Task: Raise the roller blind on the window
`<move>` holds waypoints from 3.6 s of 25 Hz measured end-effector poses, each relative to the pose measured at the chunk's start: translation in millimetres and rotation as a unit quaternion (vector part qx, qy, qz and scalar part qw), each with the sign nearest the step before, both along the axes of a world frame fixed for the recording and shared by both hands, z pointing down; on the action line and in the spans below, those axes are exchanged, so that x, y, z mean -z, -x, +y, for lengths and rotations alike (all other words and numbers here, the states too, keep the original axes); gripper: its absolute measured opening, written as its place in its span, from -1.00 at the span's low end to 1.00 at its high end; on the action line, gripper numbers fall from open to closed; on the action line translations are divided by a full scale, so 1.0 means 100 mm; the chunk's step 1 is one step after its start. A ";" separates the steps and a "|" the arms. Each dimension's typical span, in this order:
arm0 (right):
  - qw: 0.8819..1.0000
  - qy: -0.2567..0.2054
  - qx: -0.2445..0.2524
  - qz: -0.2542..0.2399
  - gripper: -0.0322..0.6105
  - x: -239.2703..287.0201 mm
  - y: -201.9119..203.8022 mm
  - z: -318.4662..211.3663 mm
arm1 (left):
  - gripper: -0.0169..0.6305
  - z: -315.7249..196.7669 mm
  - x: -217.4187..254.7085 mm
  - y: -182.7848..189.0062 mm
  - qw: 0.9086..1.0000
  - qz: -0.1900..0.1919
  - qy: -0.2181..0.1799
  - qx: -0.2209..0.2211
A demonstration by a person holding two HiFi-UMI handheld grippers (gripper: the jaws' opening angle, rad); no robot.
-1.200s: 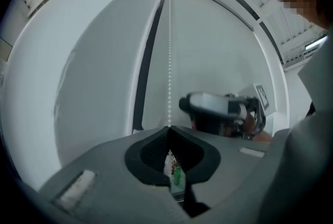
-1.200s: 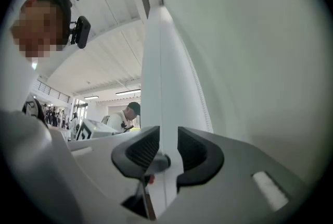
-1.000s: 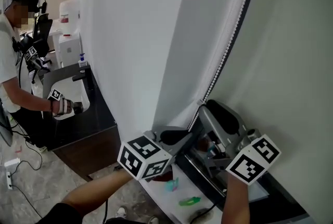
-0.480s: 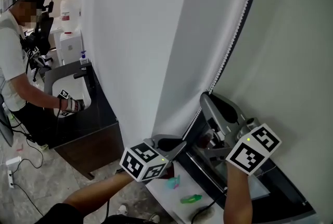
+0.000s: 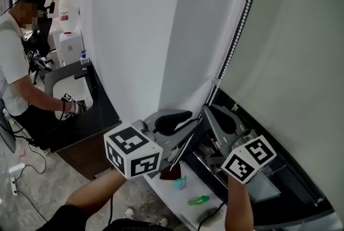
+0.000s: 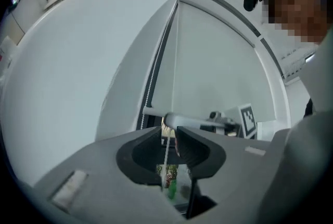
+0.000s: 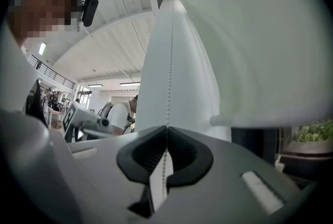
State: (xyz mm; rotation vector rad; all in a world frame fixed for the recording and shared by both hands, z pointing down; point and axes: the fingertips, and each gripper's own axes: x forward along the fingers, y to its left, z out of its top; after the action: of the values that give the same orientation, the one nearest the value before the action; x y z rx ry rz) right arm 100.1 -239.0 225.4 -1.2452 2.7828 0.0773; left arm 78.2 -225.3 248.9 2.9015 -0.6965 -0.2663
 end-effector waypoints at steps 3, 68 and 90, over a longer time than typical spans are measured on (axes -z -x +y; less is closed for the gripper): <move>1.000 0.019 -0.003 0.021 -0.87 -0.36 0.03 0.02 | -0.65 -0.08 0.15 -0.02 1.000 -0.012 -0.023 0.002; 1.000 0.002 -0.004 0.007 -0.88 0.14 -0.14 0.03 | -0.65 0.08 -0.25 -0.14 0.999 -0.035 0.008 -0.034; 0.994 0.092 -0.002 0.056 -0.88 -1.04 -0.06 0.20 | -0.92 -0.13 0.25 -0.35 0.998 -0.051 -0.034 -0.015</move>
State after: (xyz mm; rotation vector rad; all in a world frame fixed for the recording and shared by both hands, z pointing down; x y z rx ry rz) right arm 105.6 -218.9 329.6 -1.3250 2.9418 -0.1156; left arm 112.8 -238.7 223.8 3.0060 -0.6707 -0.1409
